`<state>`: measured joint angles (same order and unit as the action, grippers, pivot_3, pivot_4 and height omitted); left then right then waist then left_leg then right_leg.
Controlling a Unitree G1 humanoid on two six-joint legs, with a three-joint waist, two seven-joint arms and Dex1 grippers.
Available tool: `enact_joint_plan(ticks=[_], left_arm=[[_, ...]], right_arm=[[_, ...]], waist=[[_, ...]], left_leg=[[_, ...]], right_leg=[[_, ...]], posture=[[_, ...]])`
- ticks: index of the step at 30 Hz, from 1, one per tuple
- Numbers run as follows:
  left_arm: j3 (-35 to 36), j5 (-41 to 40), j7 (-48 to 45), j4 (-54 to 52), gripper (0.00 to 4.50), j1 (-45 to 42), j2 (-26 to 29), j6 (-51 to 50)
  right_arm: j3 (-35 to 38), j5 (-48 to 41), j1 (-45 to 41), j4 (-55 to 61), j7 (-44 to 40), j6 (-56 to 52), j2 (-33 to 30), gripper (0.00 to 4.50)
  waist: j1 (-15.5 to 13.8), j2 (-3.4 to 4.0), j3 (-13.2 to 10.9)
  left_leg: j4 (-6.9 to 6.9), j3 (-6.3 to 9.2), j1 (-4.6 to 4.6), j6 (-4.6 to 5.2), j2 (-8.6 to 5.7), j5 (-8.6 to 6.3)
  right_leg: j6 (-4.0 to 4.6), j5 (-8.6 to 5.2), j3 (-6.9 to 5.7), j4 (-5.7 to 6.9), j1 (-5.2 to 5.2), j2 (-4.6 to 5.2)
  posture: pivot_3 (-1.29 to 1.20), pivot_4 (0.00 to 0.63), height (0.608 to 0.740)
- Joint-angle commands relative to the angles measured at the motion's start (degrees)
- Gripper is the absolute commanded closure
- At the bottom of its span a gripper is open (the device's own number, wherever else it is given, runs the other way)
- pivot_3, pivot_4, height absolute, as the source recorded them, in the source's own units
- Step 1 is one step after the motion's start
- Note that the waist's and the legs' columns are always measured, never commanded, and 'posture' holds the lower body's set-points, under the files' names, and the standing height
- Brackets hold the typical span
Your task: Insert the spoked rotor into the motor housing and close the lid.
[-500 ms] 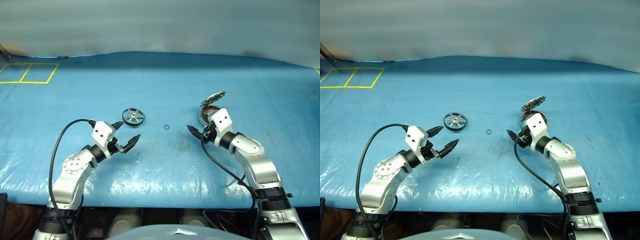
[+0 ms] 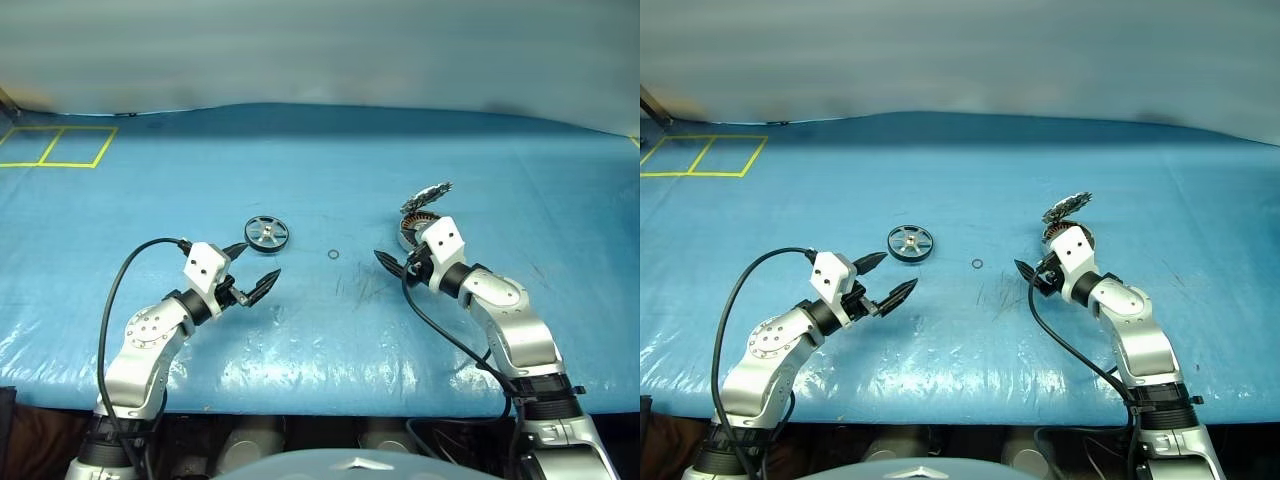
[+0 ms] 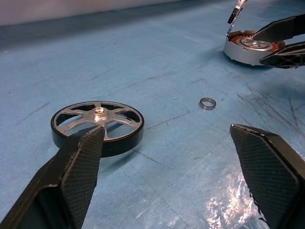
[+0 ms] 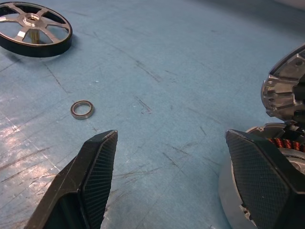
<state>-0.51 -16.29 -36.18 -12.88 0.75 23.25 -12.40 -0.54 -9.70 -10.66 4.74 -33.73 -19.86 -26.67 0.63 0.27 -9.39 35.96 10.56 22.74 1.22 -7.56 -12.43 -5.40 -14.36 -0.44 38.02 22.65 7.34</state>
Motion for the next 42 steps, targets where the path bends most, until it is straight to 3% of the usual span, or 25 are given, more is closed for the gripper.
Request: enact_joint_plan(ticks=[1, 17, 21, 25, 28, 32, 42], left_arm=[[0.3, 0.15, 0.29, -1.7, 0.04, -0.59, 0.38, 0.21], [0.27, 0.27, 0.74, -1.3, 0.04, -0.69, -0.02, 0.64], [0.22, 0.36, 1.01, -1.0, 0.04, -1.03, -0.1, 0.82], [-0.03, 0.58, 1.06, -0.55, 0.04, -1.4, -0.08, 0.82], [-0.06, 0.78, 1.04, -0.35, 0.04, -1.33, -0.09, 1.02], [0.37, 0.97, 1.52, -0.41, 0.04, -0.94, -0.12, 1.32], [0.33, 0.97, 2.36, -0.71, 0.04, -0.17, -0.43, 1.82]], right_arm=[[1.1, -0.28, -0.79, 1.08, -0.18, 1.27, -0.55, 0.71], [0.75, -0.9, -1.69, 2.63, -3.97, -1.62, -4.87, 0.71], [-0.51, 1.57, -4.83, 1.17, -8.19, -2.44, -10.92, 0.71], [-5.63, 6.27, -11.03, -3.76, -15.87, -1.14, -19.34, 0.71], [-9.38, 9.2, -15.76, -7.85, -20.16, 0.07, -22.17, 0.71], [-13.66, 12.79, -20.5, -14.07, -23.41, 2.89, -21.99, 0.71], [-16.29, 17.64, -25.64, -24.74, -24.33, 8.08, -19.69, 0.71]], waist=[[0.0, 0.0, 0.0], [-0.03, 0.0, 0.0], [-0.01, -0.01, -0.01], [0.03, -0.03, -0.02], [0.09, -0.06, -0.03], [0.07, -0.06, -0.03], [0.01, -0.07, -0.04]], left_leg=[[0.0, 0.0, 0.0, 0.0, 0.0, 0.0], [0.01, -0.05, 0.0, 0.02, 0.02, -0.01], [0.05, -0.14, 0.01, 0.05, 0.0, -0.03], [0.1, -0.34, 0.0, 0.25, 0.03, -0.14], [0.11, -0.47, 0.0, 0.3, 0.07, -0.16], [0.11, -0.6, 0.01, 0.22, 0.08, -0.12], [0.14, -0.76, 0.13, 0.27, 0.03, -0.17]], right_leg=[[0.0, 0.0, 0.0, 0.0, 0.0, 0.0], [-0.01, 0.01, 0.03, 0.0, 0.01, -0.01], [-0.07, 0.04, 0.09, -0.02, 0.01, 0.01], [-0.17, 0.1, 0.22, -0.05, 0.02, -0.01], [-0.19, 0.11, 0.27, -0.09, 0.03, -0.02], [-0.15, 0.15, 0.37, -0.15, 0.08, 0.01], [-0.24, 0.2, 0.5, -0.23, 0.2, 0.07]], posture=[[0.0, 0.15, 0.74], [0.0, 0.15, 0.74], [0.0, 0.15, 0.74], [0.0, 0.15, 0.74], [0.0, 0.15, 0.74], [0.0, 0.15, 0.74], [0.0, 0.15, 0.74]])
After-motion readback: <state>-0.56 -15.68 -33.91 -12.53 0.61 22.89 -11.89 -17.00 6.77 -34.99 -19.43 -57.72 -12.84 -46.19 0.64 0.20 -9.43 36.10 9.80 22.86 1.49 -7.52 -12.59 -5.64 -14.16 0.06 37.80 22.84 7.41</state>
